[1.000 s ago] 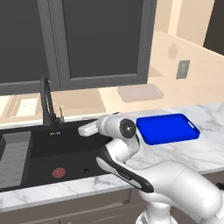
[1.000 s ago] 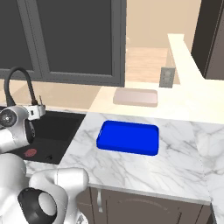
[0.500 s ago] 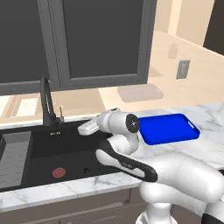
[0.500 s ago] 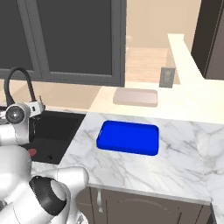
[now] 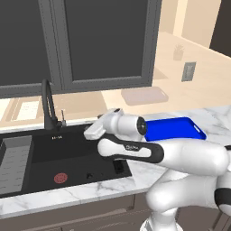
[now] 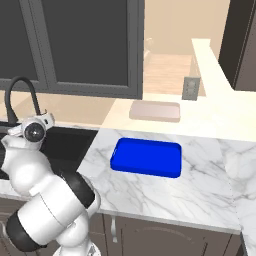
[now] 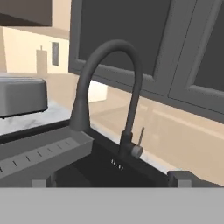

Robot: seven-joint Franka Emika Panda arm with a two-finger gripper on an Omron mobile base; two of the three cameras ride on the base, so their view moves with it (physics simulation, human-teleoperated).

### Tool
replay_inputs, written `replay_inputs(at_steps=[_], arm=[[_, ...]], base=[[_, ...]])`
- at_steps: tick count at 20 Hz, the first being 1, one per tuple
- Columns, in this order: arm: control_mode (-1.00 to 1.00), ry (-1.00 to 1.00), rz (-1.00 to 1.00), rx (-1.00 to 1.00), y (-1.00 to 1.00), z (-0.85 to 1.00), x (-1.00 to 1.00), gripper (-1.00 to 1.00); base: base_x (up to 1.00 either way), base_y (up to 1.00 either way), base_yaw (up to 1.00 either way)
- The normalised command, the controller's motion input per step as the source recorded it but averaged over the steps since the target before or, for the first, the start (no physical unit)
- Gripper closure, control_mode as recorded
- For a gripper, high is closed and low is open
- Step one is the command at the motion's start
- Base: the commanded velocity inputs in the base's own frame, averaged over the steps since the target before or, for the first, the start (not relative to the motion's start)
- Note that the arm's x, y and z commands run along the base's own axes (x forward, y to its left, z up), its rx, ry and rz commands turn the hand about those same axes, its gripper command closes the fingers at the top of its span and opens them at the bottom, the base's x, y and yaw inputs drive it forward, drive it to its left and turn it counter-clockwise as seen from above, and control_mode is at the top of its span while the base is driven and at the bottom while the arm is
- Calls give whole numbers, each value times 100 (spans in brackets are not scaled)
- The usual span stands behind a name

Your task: Pick up all produce items and place them in the sink. Turn on the sink faucet to wash them. Then turn the sink off and put them in the tray.

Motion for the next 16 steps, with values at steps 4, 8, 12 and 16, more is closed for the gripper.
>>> replay_inputs(at_steps=[4,8,12,16], arm=[[-100,-15,1,0,9,-14,22,-100],[-100,-1,0,0,5,0,26,-100],[-100,0,0,0,0,0,25,-100],[-100,5,0,0,6,0,28,-100]], base=[[0,0,0],[0,0,0],[0,0,0],[0,0,0]])
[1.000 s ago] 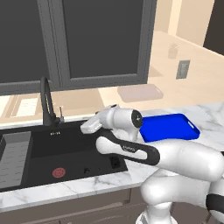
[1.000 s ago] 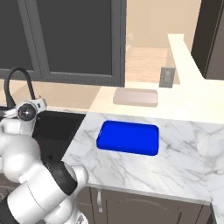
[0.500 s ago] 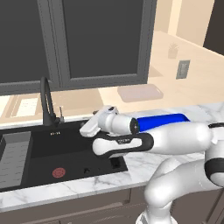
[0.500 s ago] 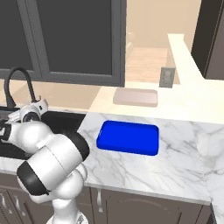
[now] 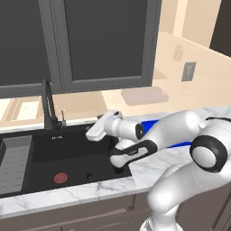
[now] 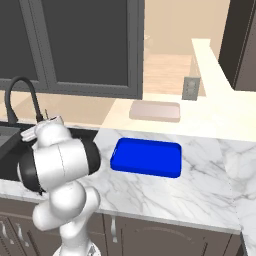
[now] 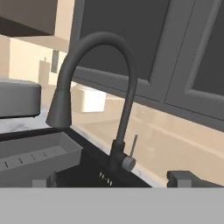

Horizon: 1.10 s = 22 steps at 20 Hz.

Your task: Pick up all produce items and place them in the sink. Turn on the sink faucet to wash them. Then turn the sink off and put them in the tray.

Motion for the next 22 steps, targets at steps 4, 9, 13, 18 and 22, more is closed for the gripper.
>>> replay_inputs(at_steps=[4,9,13,18,22], arm=[[-100,7,0,0,12,0,20,-100],[-100,10,0,0,23,0,6,-100],[-100,12,0,0,25,0,2,-100],[-100,7,0,0,29,-3,5,-100],[-100,0,0,0,22,-17,10,-100]], base=[[0,0,0],[0,0,0],[0,0,0],[0,0,0],[0,0,0]])
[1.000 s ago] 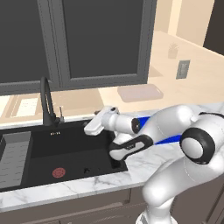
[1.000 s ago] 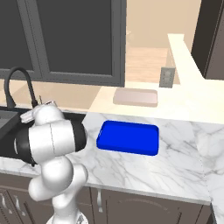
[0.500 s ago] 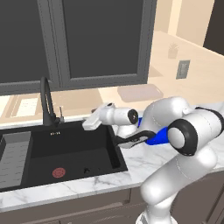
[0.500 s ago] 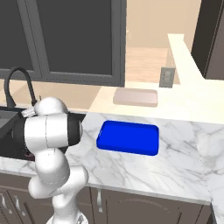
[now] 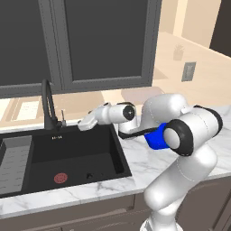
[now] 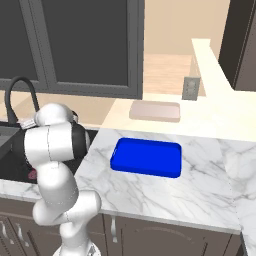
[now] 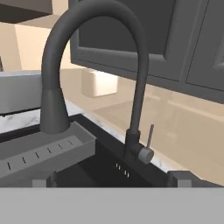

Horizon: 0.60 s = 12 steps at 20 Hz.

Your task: Pick up all produce items and place them in the sink. Turn on the sink faucet to wash them. Then turn the sink off and put them in the tray.

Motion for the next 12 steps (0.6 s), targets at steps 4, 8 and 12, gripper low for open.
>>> replay_inputs(at_steps=[4,8,12], arm=[[-100,-8,0,-1,13,-31,20,-100],[-100,-14,0,-3,4,-35,25,-100],[-100,-17,0,-2,0,-38,12,-100]], base=[[0,0,0],[0,0,0],[0,0,0]])
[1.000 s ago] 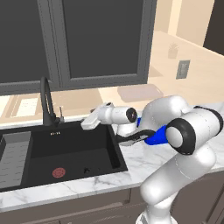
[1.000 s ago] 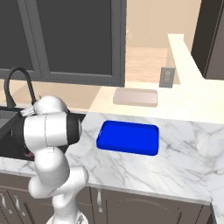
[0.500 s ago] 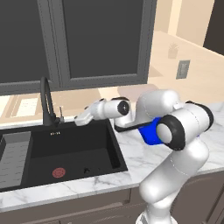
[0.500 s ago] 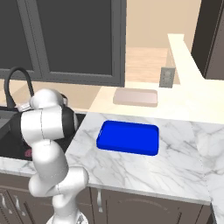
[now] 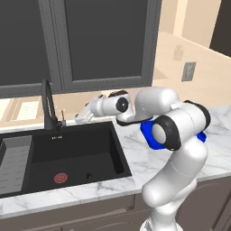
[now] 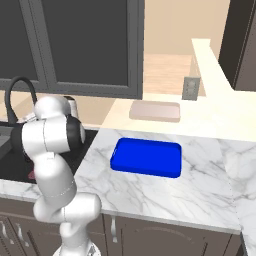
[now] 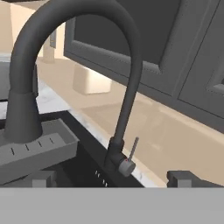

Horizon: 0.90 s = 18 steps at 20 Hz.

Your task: Pick up all produce items and place them in the sink. Turn on the sink faucet to wash them. Then turn the sink off and put them in the tray.

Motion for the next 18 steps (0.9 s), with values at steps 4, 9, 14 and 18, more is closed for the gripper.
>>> replay_inputs(at_steps=[4,9,14,18], arm=[[-100,-17,0,-2,0,-49,1,-100],[-100,-13,0,-2,0,-53,0,-100],[-100,-2,2,-3,0,-52,0,-100],[-100,0,2,-2,0,-50,0,-100]], base=[[0,0,0],[0,0,0],[0,0,0],[0,0,0]])
